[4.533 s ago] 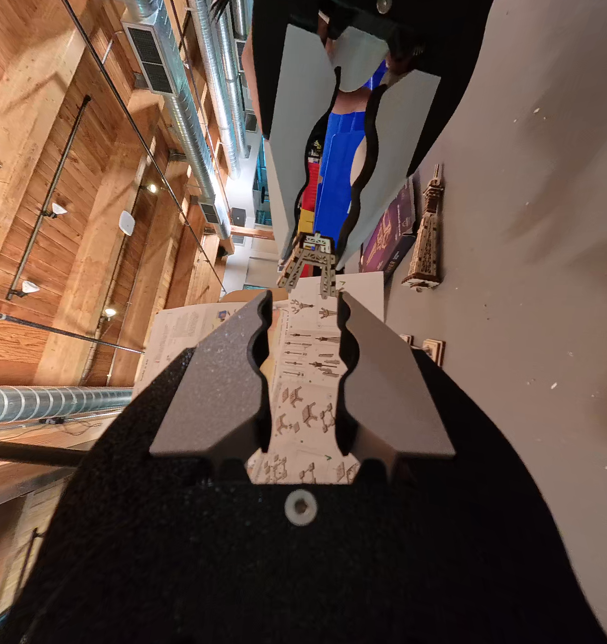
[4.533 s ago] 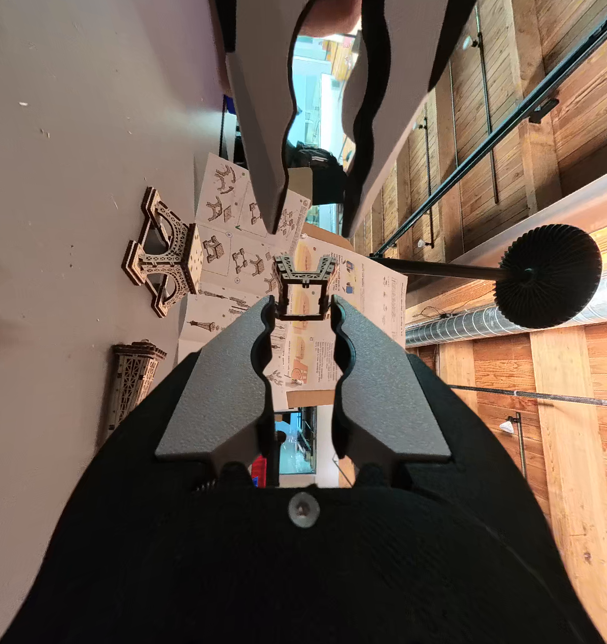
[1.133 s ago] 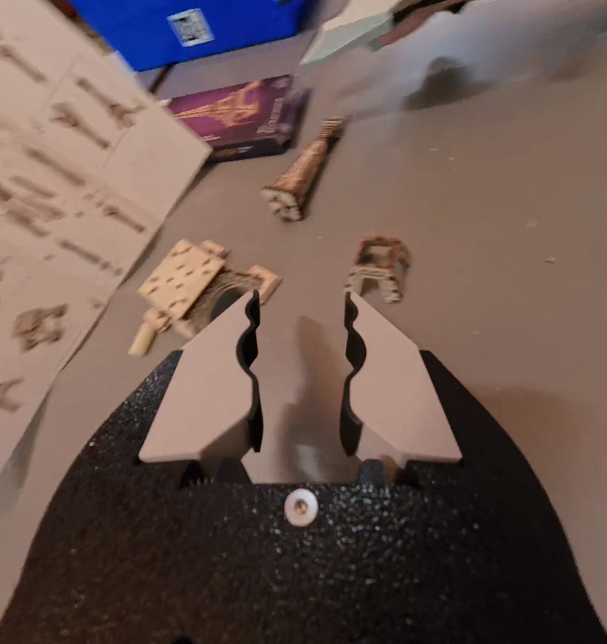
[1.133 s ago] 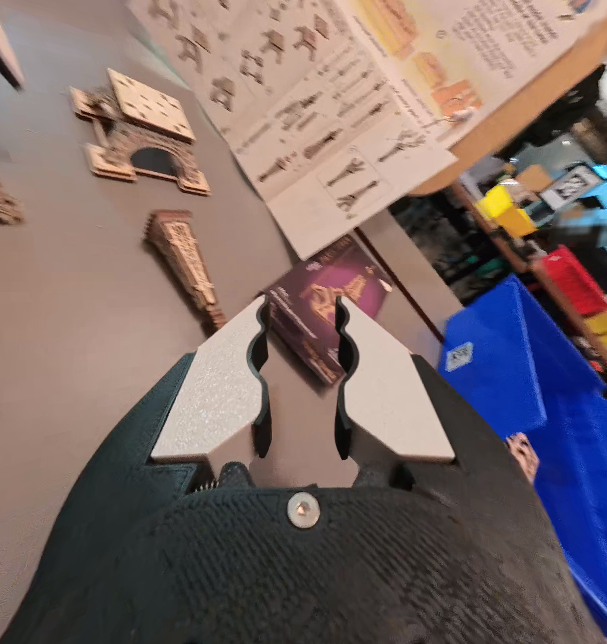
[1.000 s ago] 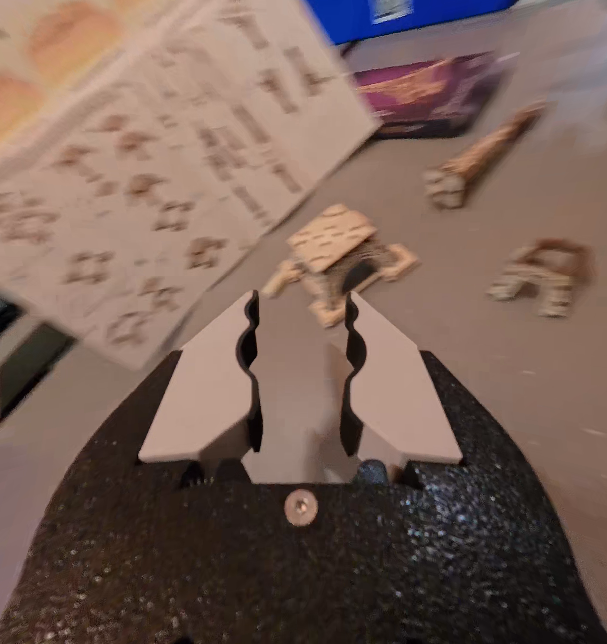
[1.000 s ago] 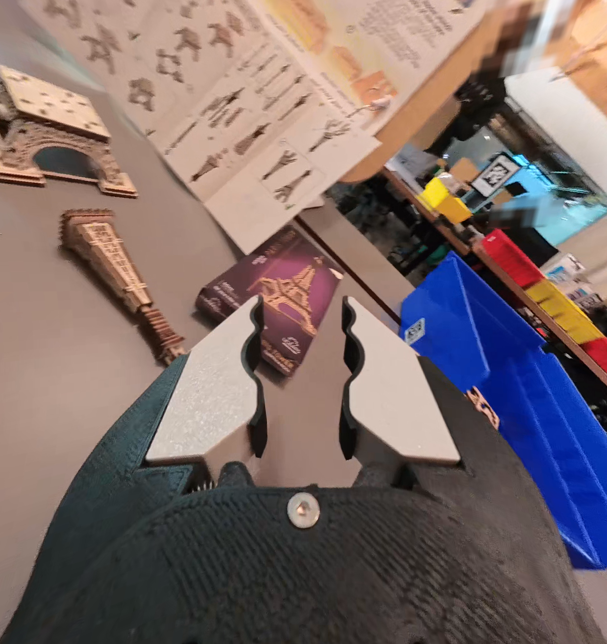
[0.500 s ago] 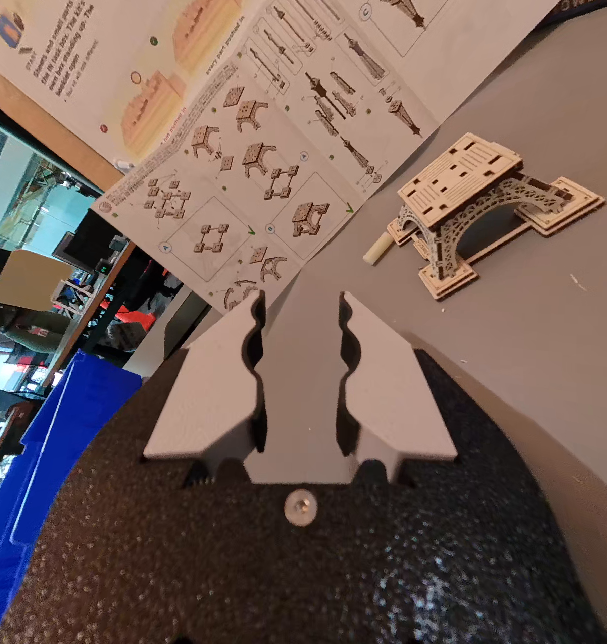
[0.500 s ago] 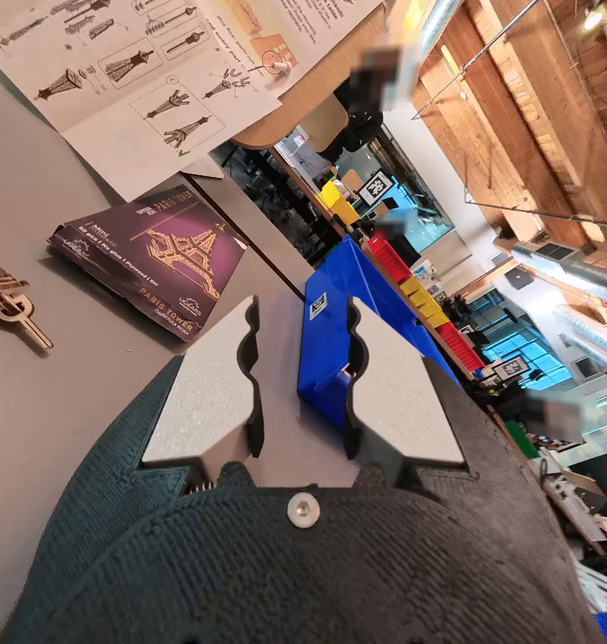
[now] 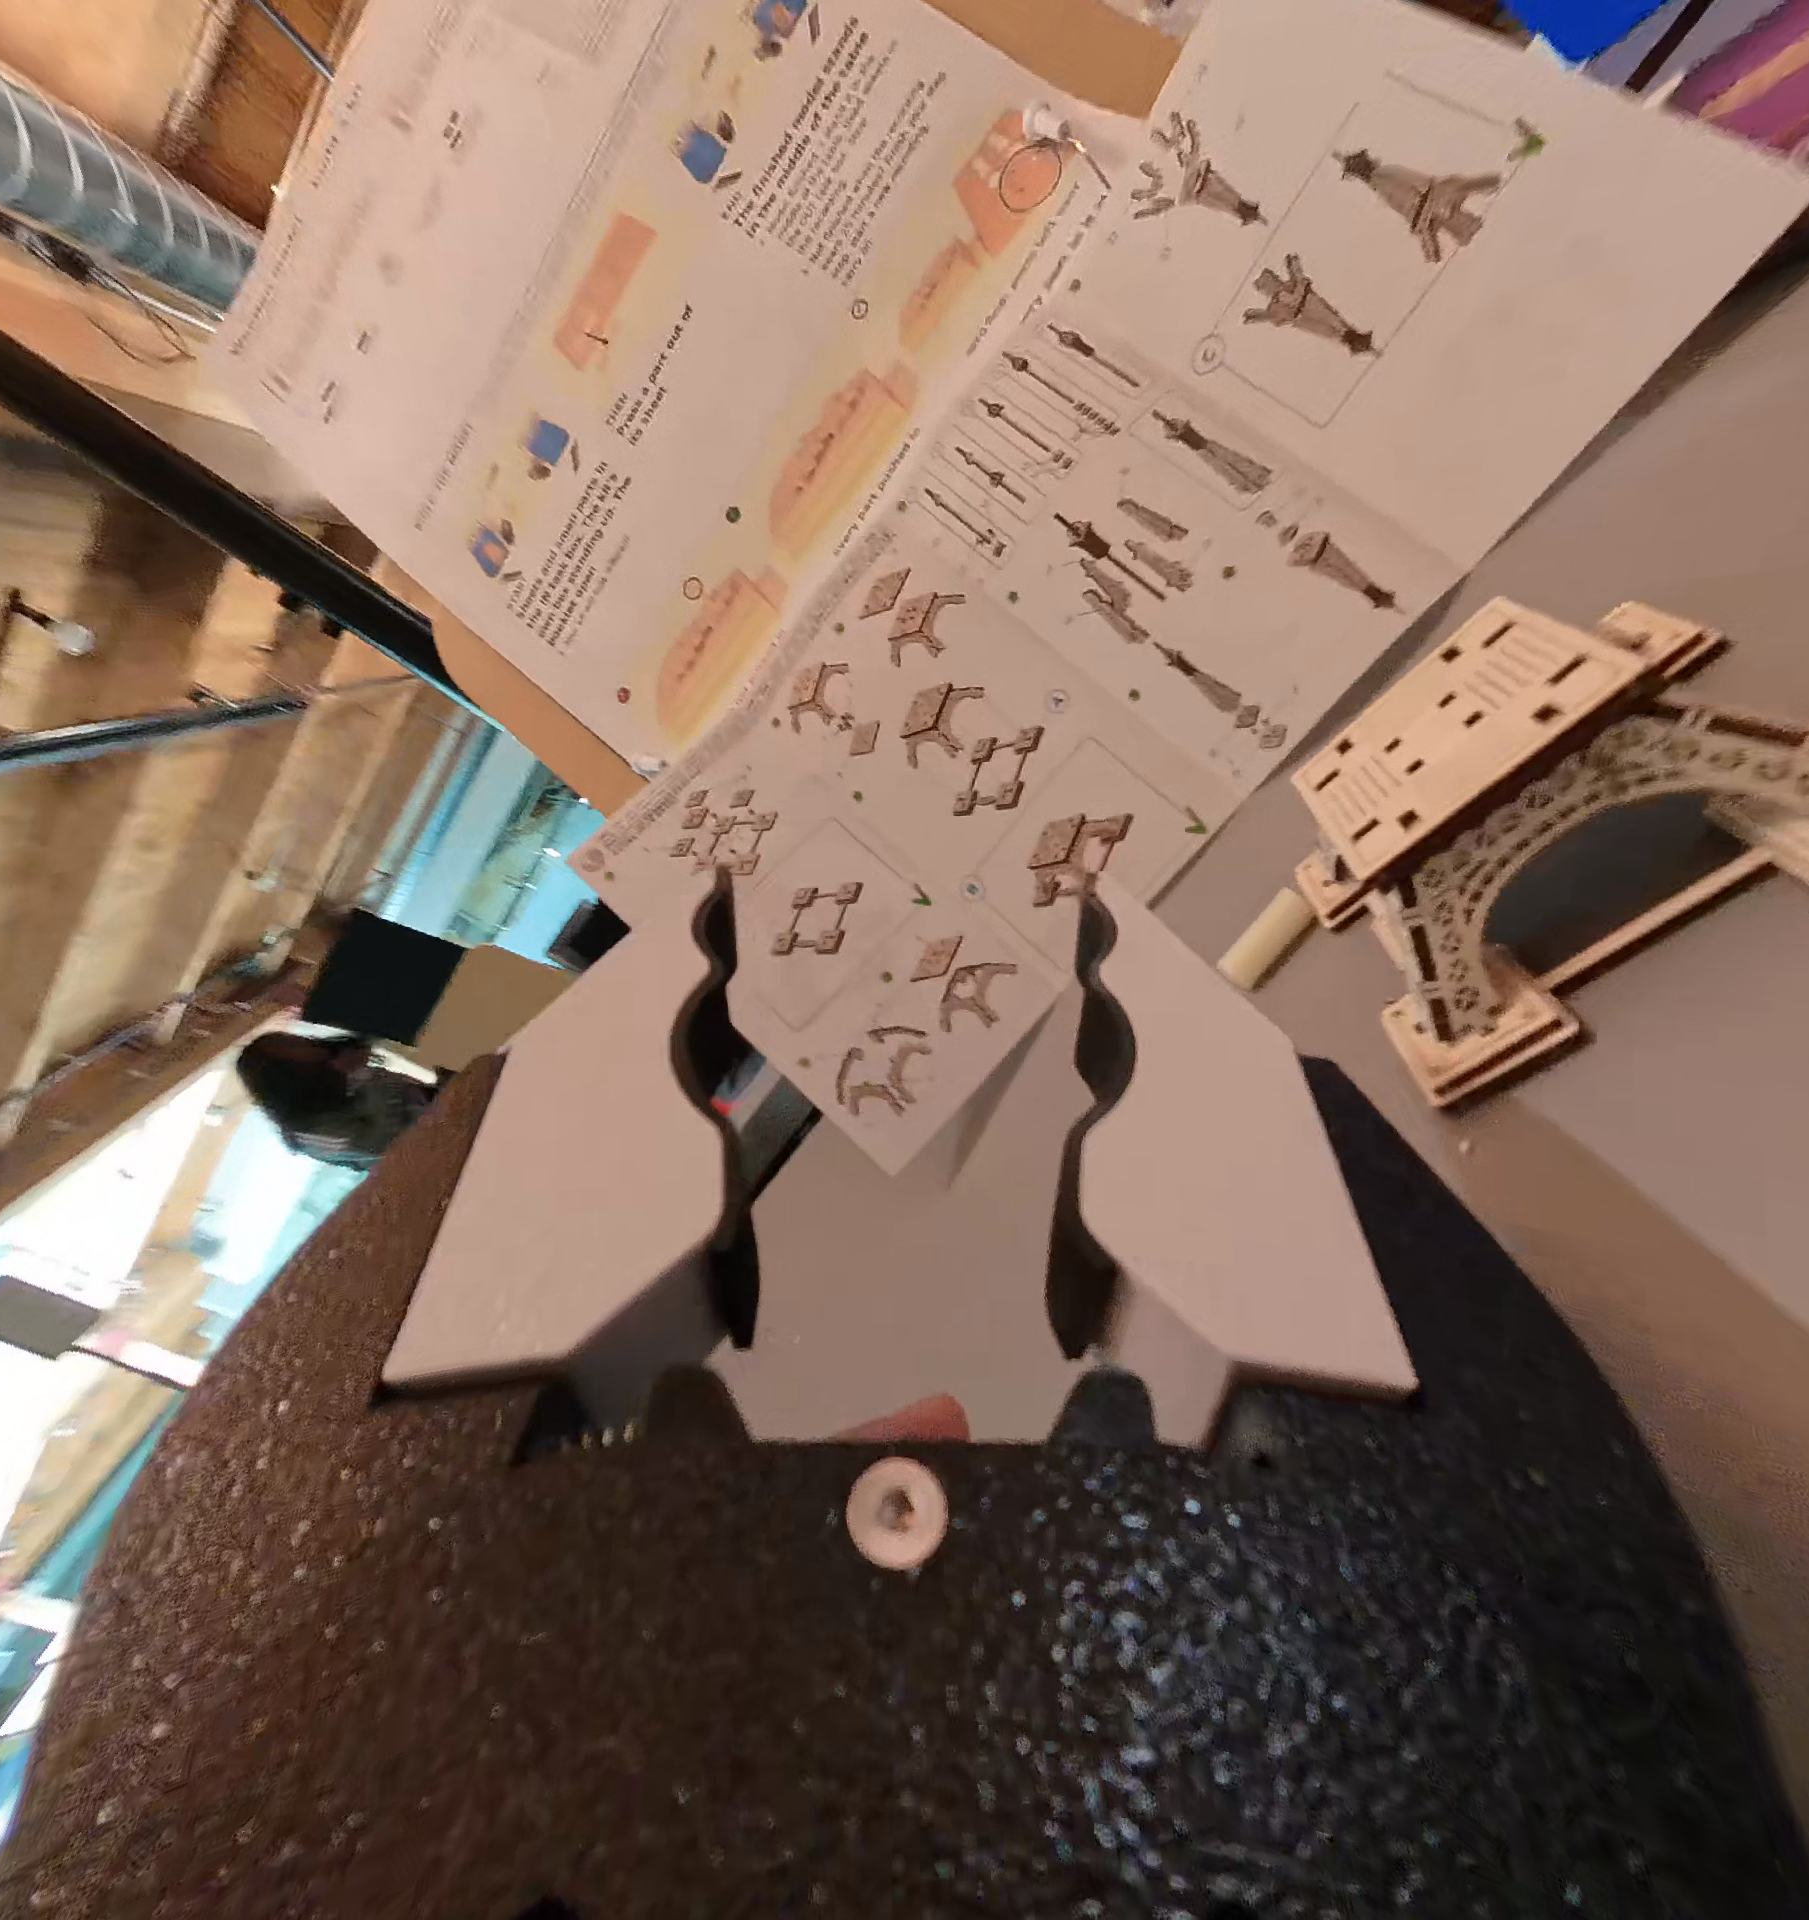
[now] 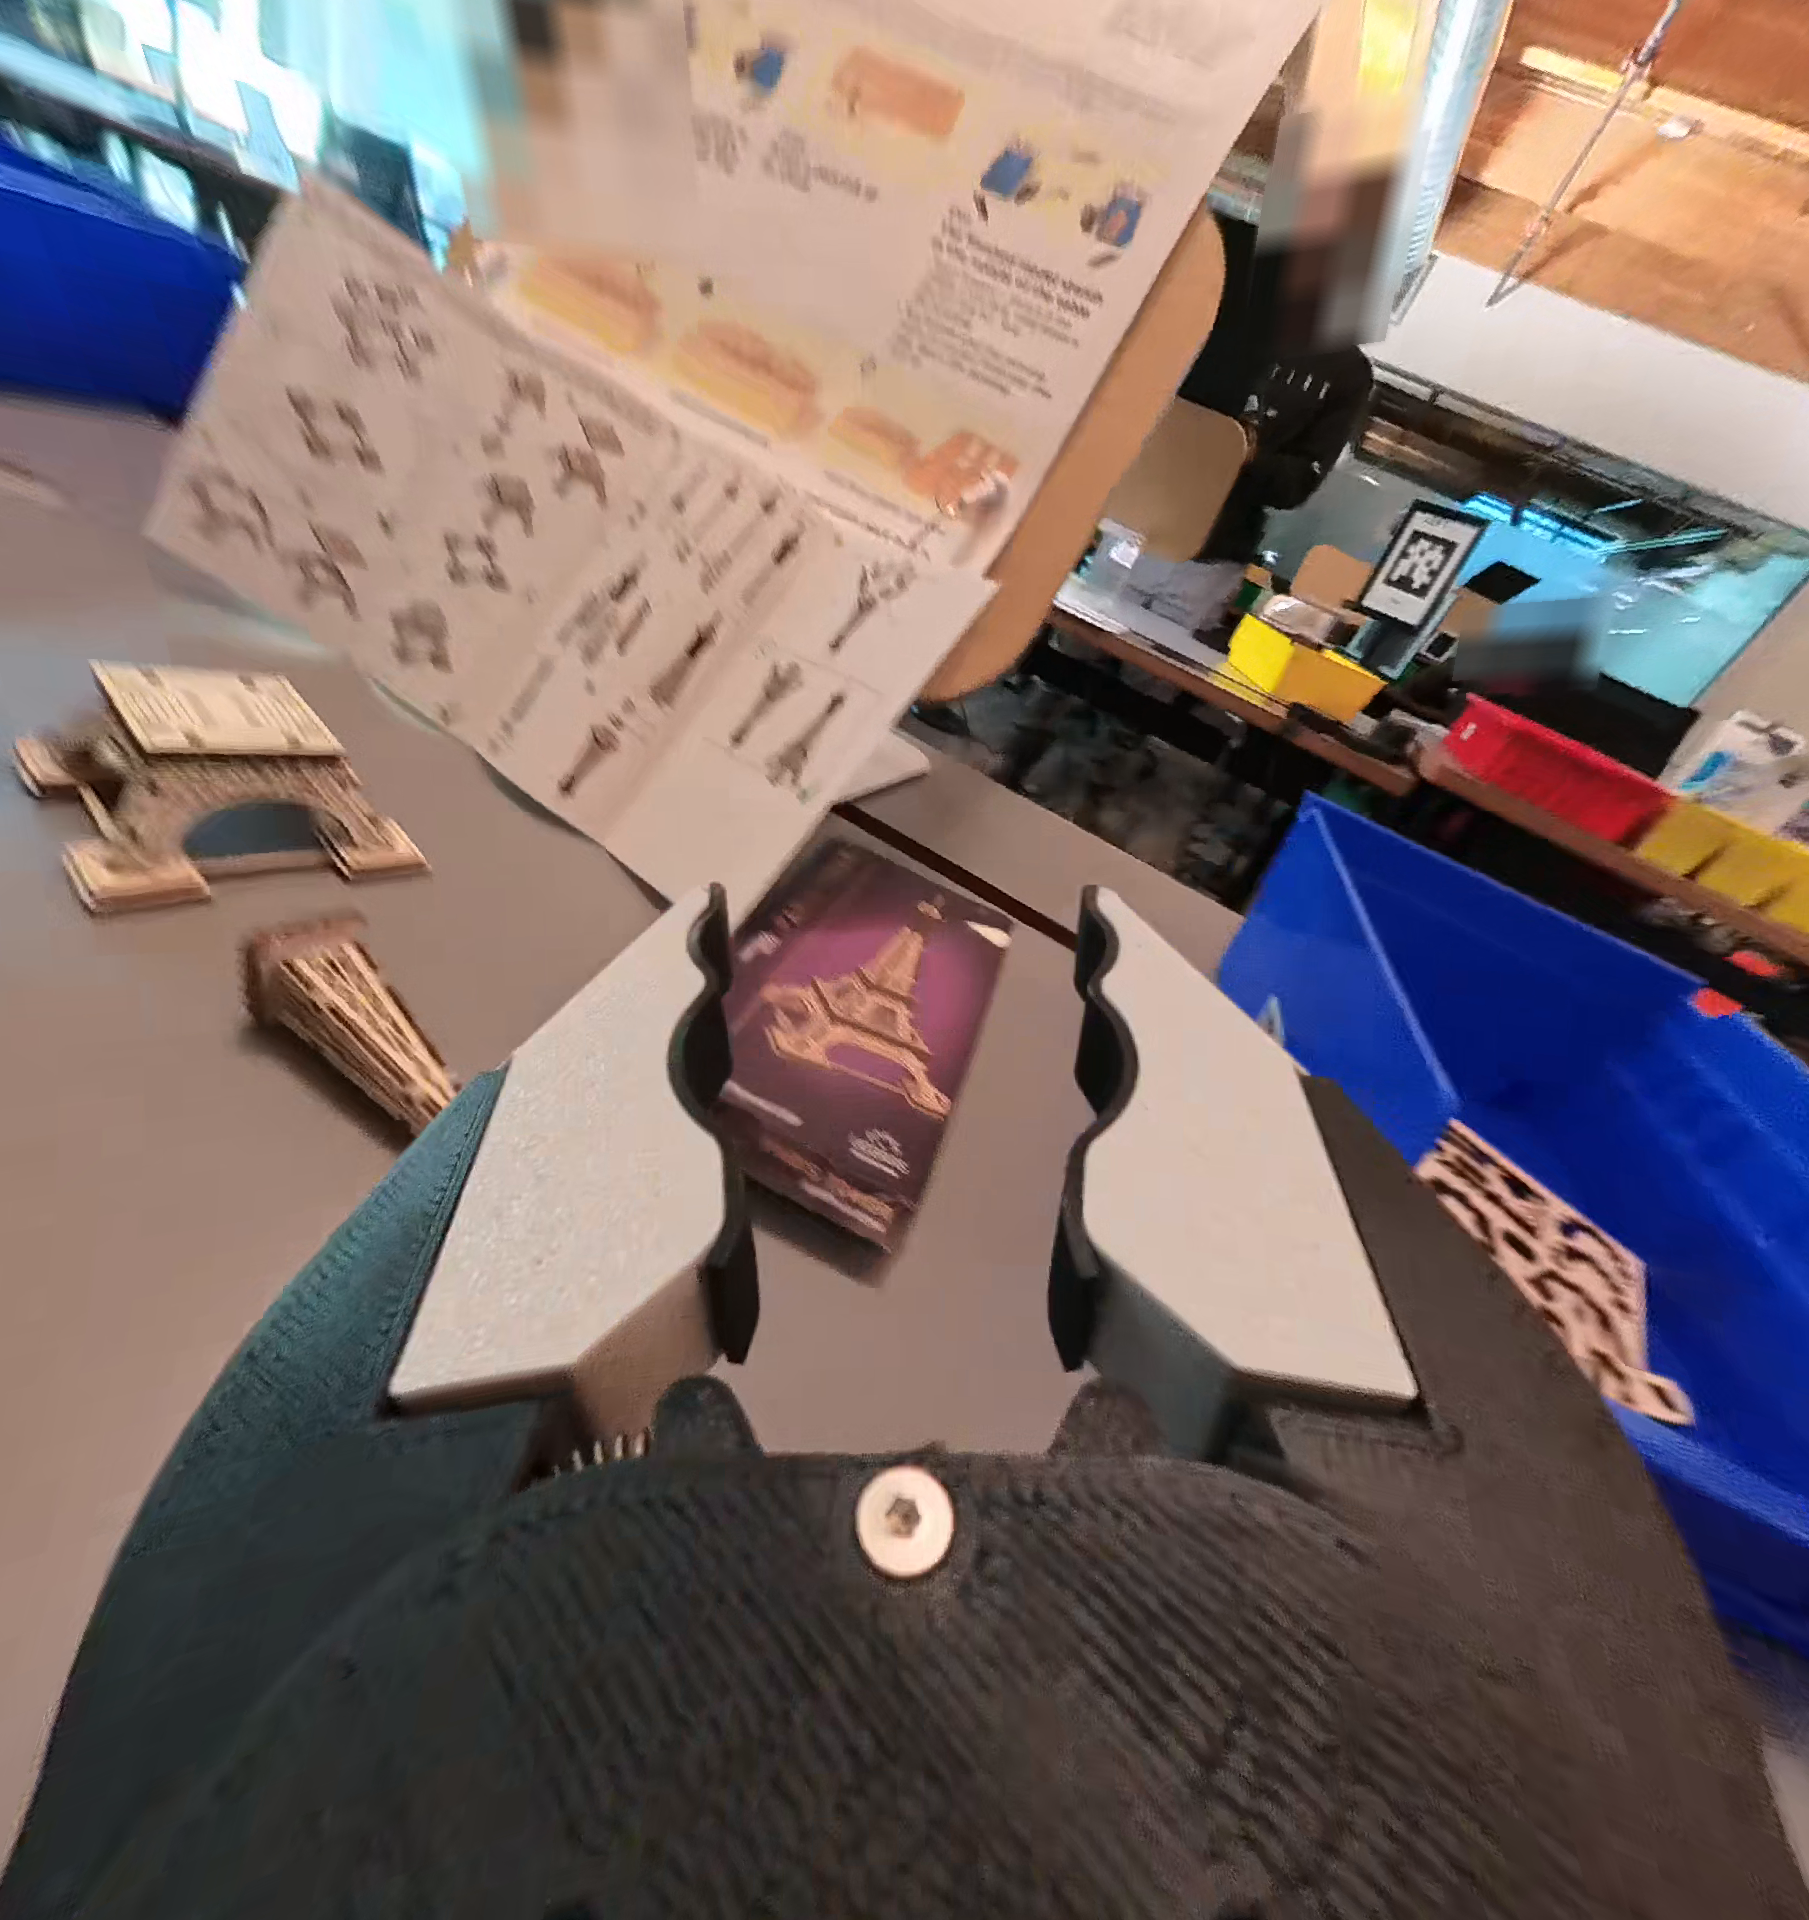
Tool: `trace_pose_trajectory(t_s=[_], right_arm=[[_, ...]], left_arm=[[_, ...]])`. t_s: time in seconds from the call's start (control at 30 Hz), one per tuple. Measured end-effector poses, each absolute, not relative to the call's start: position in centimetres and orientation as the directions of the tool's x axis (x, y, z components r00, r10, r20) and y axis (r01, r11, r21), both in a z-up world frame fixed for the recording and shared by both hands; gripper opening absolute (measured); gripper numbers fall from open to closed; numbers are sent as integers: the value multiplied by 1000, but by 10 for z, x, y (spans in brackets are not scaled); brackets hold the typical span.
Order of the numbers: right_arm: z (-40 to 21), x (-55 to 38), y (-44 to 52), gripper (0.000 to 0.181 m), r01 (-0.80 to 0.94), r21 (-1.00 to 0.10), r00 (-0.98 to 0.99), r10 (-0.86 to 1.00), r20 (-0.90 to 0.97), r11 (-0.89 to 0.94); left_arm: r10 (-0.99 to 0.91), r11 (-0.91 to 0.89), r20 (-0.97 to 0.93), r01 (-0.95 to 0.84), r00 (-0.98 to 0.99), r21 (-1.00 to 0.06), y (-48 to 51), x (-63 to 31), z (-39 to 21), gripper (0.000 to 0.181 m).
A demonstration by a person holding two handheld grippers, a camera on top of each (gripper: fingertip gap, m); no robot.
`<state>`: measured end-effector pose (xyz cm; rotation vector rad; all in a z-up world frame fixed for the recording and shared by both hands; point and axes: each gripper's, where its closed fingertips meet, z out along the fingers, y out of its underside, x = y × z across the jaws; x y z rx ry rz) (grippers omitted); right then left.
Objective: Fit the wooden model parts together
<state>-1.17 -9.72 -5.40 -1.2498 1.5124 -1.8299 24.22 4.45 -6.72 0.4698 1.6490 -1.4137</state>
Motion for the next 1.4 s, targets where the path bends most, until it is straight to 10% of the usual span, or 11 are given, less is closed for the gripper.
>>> trace_pose_trajectory(t_s=[0.33, 0.63, 1.4], right_arm=[[-39, 58, -88, 74, -143, -939, -432, -834, 343, -312], [-30, 35, -84, 49, -130, -791, -572, -607, 552, -598], [-51, 41, -115, 52, -298, -749, -585, -507, 633, -591]], left_arm=[[-289, 325, -811, 745, -509, -583, 63, 271, -69, 87], [-223, 362, -758, 670, -613, -648, 63, 281, -91, 89], [-168, 457, -786, 659, -595, -597, 62, 277, -104, 84]])
